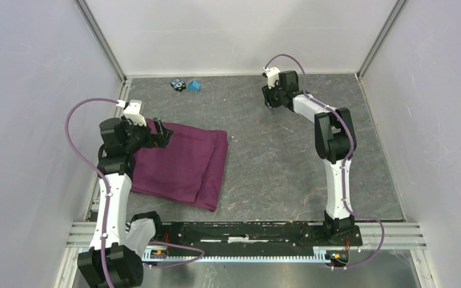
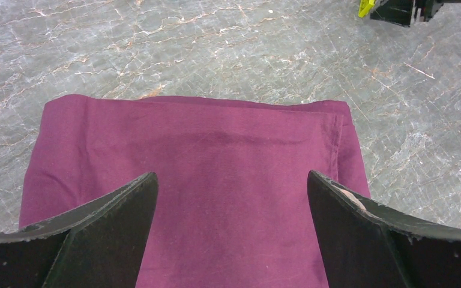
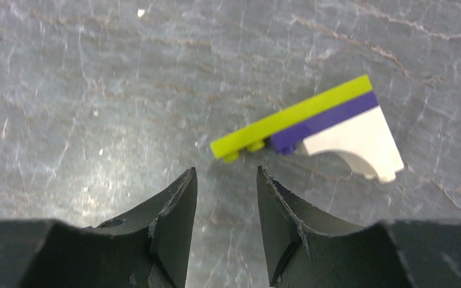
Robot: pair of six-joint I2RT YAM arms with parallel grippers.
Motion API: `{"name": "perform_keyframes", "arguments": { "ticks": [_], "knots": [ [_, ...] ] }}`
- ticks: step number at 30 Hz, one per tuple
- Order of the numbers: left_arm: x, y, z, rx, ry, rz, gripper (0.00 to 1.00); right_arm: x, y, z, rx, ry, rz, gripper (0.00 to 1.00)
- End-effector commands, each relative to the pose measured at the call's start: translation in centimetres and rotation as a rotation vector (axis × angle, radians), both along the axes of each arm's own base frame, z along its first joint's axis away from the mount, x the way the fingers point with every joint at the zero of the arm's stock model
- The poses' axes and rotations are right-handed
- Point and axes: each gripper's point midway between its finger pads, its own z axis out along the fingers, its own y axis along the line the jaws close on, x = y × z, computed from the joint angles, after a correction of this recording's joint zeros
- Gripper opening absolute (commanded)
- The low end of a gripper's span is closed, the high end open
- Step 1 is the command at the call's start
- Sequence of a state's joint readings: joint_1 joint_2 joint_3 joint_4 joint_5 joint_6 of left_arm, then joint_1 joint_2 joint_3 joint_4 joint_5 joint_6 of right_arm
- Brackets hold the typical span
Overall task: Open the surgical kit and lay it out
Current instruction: Move the distractor to the center of the board.
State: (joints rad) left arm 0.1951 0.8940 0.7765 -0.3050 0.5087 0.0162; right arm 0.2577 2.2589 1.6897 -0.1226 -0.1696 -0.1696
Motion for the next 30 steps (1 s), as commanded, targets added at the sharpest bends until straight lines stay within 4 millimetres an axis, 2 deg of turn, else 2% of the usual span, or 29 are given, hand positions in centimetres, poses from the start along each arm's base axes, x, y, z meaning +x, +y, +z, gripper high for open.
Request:
{"name": "perform_keyframes", "arguments": {
  "ticks": [1,5,9,17,25,30],
  "knots": [
    [0.4,0.0,0.9,0.015,-0.047,-0.021,1.0,2.4,1.1,0.1,0.098,0.007,-0.033,0.48],
    [0.4,0.1,0.8,0.011,-0.041,-0.017,1.0,3.7,1.5,-0.6,0.131,0.026,-0.078,0.47],
    [0.4,0.2,0.6,0.008,-0.036,-0.018,1.0,4.7,0.8,-0.6,0.119,0.002,-0.132,0.47],
    [0.4,0.2,0.5,0.006,-0.035,-0.019,1.0,6.9,-1.5,0.7,0.075,-0.067,-0.229,0.48],
    [0.4,0.2,0.5,0.005,-0.038,-0.017,1.0,8.1,-4.7,1.3,0.036,-0.098,-0.275,0.5],
    [0.4,0.3,0.5,0.004,-0.04,-0.017,1.0,8.6,-5.8,2.1,-0.012,-0.132,-0.251,0.52]
  ]
}}
